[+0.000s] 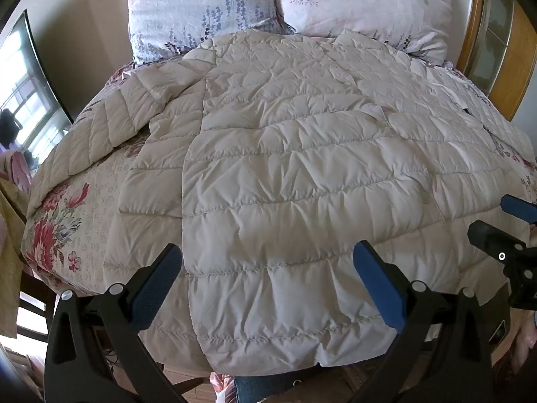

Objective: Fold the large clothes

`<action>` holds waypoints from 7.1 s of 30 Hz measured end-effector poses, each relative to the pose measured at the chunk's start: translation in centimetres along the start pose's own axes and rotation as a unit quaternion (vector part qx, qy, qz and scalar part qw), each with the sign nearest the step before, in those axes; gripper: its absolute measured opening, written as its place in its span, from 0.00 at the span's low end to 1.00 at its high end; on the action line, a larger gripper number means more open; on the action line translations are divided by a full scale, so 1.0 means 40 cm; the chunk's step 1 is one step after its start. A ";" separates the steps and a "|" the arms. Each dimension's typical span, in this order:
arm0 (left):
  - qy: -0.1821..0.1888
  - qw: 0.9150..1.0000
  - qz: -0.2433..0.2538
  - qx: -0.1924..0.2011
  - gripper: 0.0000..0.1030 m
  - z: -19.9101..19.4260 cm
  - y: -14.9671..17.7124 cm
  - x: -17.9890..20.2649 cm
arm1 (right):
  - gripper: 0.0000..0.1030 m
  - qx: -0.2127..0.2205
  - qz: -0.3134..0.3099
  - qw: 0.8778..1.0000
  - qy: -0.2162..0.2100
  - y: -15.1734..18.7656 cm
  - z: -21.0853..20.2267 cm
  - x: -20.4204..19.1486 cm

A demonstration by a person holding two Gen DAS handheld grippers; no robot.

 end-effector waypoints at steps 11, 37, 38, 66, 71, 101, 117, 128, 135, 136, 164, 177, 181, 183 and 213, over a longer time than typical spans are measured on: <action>0.000 1.000 0.000 0.000 0.99 0.000 0.000 0.000 | 0.98 0.002 0.002 1.000 -0.004 -0.003 0.000 -0.001; 0.000 1.000 0.000 -0.001 0.99 0.000 0.000 0.000 | 0.98 0.003 0.008 1.000 -0.013 -0.011 0.004 -0.011; 0.003 1.000 -0.001 -0.002 0.99 0.001 0.000 0.000 | 0.98 0.003 0.010 1.000 -0.016 -0.013 0.004 -0.013; 0.056 0.989 -0.084 0.106 0.99 0.024 -0.184 -0.186 | 0.50 0.164 0.550 0.817 -0.054 -0.265 -0.039 0.862; 0.078 0.985 -0.104 0.111 0.99 0.060 -0.210 -0.205 | 0.36 0.167 0.608 0.774 -0.053 -0.255 -0.001 0.993; 0.233 0.946 -0.143 0.174 0.99 0.121 -0.334 -0.228 | 0.05 0.237 0.252 0.938 -0.006 -0.661 -0.008 0.479; 0.417 0.876 -0.222 0.094 0.88 0.236 -0.435 -0.096 | 0.76 0.012 0.083 0.983 -0.162 -0.470 0.255 -0.058; 0.444 0.862 -0.244 0.025 0.52 0.341 -0.488 0.009 | 0.77 0.007 0.305 0.929 -0.209 -0.460 0.191 0.219; 0.424 0.870 -0.253 0.018 0.05 0.401 -0.496 0.007 | 0.77 -0.003 0.355 0.913 -0.202 -0.446 0.228 0.290; 0.416 0.873 -0.252 0.025 0.04 0.398 -0.497 -0.005 | 0.77 -0.006 0.359 0.911 -0.201 -0.443 0.235 0.294; 0.288 0.913 -0.266 0.111 0.02 0.312 -0.363 -0.339 | 0.48 0.006 0.292 0.956 -0.033 -0.479 0.302 0.245; 0.140 0.946 -0.267 0.120 0.69 0.140 -0.100 -0.568 | 0.49 0.040 -0.116 0.992 -0.027 -0.500 0.362 -0.367; 0.108 0.946 -0.290 0.100 0.70 0.127 -0.008 -0.635 | 0.49 0.049 -0.188 0.981 0.024 -0.480 0.446 -0.462; 0.100 0.941 -0.310 0.095 0.70 0.124 0.040 -0.669 | 0.49 0.051 -0.198 0.978 0.046 -0.483 0.480 -0.483; 0.127 0.753 -0.623 0.172 0.45 0.183 0.263 -0.922 | 0.84 -0.078 -0.010 0.989 -0.126 -0.446 0.429 -0.390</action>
Point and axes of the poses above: each gripper's, at about its wrist camera, not at the fingertips, and z roughly the way its jaws point, x to its right, y to its underside, the point moved 6 cm from there along z, roughly the way its jaws point, and after that the axes turned 15 degrees about z, right-handed, at the moved point
